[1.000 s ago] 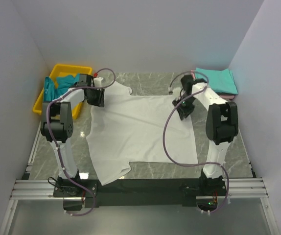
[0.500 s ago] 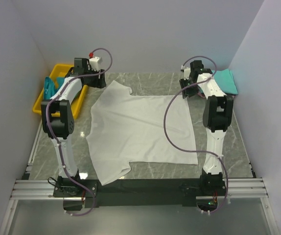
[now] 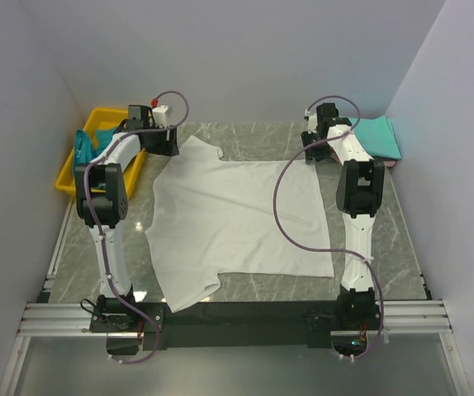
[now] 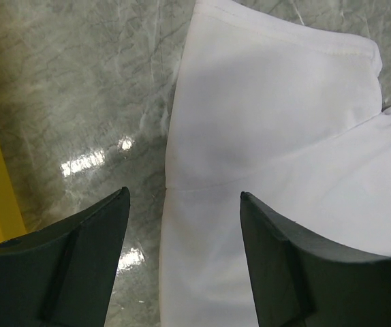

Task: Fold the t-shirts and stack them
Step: Fold the tshirt

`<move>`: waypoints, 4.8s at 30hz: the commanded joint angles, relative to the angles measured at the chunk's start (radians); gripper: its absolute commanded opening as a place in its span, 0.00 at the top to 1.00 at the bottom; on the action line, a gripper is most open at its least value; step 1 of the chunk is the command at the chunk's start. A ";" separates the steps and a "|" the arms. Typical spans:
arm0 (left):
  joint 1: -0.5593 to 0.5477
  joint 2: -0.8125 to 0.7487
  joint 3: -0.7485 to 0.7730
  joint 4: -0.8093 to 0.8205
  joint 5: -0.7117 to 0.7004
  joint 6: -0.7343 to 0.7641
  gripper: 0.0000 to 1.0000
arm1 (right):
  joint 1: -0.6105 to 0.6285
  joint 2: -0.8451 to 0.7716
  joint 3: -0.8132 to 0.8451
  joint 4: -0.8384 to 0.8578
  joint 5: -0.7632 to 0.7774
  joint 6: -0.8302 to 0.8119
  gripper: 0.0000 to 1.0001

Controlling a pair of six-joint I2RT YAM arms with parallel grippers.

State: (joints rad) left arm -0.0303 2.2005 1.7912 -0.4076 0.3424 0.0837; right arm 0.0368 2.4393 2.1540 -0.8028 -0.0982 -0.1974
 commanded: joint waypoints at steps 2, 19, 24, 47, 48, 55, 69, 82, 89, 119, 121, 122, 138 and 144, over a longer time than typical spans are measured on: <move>0.003 0.025 0.071 0.007 -0.003 -0.009 0.29 | 0.005 0.053 0.087 -0.002 -0.021 0.006 0.55; 0.001 0.189 0.226 0.012 -0.014 -0.028 0.39 | 0.000 0.043 0.055 0.014 -0.026 -0.022 1.00; -0.002 0.242 0.284 -0.013 0.018 -0.041 0.42 | -0.002 0.041 0.058 0.014 -0.021 -0.022 1.00; -0.023 0.269 0.279 -0.031 0.055 -0.068 0.73 | -0.002 0.027 0.070 0.027 0.006 -0.027 1.00; -0.023 0.271 0.286 -0.033 0.059 -0.073 0.73 | -0.002 0.027 0.070 0.028 0.006 -0.027 1.00; -0.026 0.265 0.275 -0.017 0.064 -0.065 0.95 | -0.005 0.023 0.069 0.031 0.006 -0.030 1.00; 0.015 0.156 0.283 0.134 0.089 -0.101 1.00 | -0.031 -0.054 0.095 0.077 -0.003 -0.027 1.00; 0.020 -0.019 0.093 0.194 0.182 -0.027 1.00 | -0.031 -0.175 -0.006 0.065 -0.070 -0.073 1.00; 0.027 -0.128 -0.027 0.197 0.195 0.017 1.00 | -0.061 -0.273 -0.135 0.094 -0.078 -0.117 1.00; 0.066 -0.407 -0.480 0.127 0.262 0.152 1.00 | -0.071 -0.399 -0.414 0.033 -0.175 -0.267 1.00; 0.066 -0.407 -0.506 0.122 0.260 0.157 0.99 | -0.071 -0.408 -0.448 0.039 -0.173 -0.278 1.00; 0.066 -0.401 -0.512 0.121 0.256 0.163 1.00 | -0.068 -0.411 -0.459 0.039 -0.173 -0.286 1.00; 0.038 -0.292 -0.521 0.061 0.178 0.192 1.00 | -0.064 -0.344 -0.460 -0.036 -0.170 -0.339 0.77; 0.038 -0.275 -0.503 0.043 0.181 0.194 1.00 | -0.064 -0.342 -0.435 -0.084 -0.179 -0.370 0.64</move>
State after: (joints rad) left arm 0.0090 1.9289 1.2514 -0.3508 0.5247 0.2508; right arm -0.0231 2.1105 1.6600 -0.8410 -0.2710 -0.5381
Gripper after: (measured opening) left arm 0.013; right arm 0.347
